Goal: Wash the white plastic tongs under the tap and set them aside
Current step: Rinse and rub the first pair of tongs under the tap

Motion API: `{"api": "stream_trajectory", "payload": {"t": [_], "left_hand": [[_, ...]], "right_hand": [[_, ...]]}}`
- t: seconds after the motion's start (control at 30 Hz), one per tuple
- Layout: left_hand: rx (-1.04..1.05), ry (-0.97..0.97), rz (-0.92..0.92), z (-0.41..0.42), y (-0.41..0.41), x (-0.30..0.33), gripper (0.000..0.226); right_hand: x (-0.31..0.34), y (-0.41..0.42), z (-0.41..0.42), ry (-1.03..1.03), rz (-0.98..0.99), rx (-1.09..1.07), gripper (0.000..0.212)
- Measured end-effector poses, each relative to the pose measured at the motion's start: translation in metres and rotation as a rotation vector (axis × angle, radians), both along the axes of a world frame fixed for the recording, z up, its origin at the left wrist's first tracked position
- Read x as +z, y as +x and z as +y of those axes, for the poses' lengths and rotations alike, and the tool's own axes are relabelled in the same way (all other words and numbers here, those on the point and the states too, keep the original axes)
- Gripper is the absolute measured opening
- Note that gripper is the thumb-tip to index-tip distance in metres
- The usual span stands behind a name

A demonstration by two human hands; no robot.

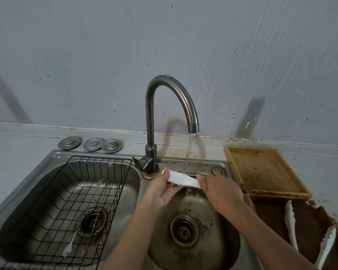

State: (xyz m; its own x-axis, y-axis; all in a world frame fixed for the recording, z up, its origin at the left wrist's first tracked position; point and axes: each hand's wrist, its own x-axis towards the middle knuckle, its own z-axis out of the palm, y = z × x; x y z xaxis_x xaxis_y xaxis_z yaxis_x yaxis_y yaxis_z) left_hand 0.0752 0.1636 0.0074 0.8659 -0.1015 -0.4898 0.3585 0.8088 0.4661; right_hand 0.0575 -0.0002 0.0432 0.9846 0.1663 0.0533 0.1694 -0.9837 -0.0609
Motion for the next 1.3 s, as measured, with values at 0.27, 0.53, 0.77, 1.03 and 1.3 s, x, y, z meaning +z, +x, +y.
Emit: {"api": "stream_trajectory", "payload": {"t": [0.27,0.53,0.77,1.03,1.3], "left_hand": [[0.131,-0.173,-0.304,0.003,-0.003,-0.001,0.019],[-0.051,0.401,-0.562,0.01,-0.005,0.005,0.021],[0.046,0.564,-0.417,0.014,-0.008,-0.012,0.02],[0.062,0.065,0.217,0.009,-0.015,-0.032,0.028],[-0.023,-0.198,0.324,-0.004,-0.024,-0.046,0.022]], "right_hand": [[-0.007,-0.008,-0.006,0.062,-0.156,0.039,0.039],[-0.002,-0.009,-0.02,0.076,-0.207,0.064,0.033],[0.014,0.005,-0.01,0.058,-0.083,0.109,0.042],[0.056,0.026,0.006,0.715,0.332,0.285,0.017],[0.038,0.025,0.035,0.852,-0.056,0.27,0.016]]}}
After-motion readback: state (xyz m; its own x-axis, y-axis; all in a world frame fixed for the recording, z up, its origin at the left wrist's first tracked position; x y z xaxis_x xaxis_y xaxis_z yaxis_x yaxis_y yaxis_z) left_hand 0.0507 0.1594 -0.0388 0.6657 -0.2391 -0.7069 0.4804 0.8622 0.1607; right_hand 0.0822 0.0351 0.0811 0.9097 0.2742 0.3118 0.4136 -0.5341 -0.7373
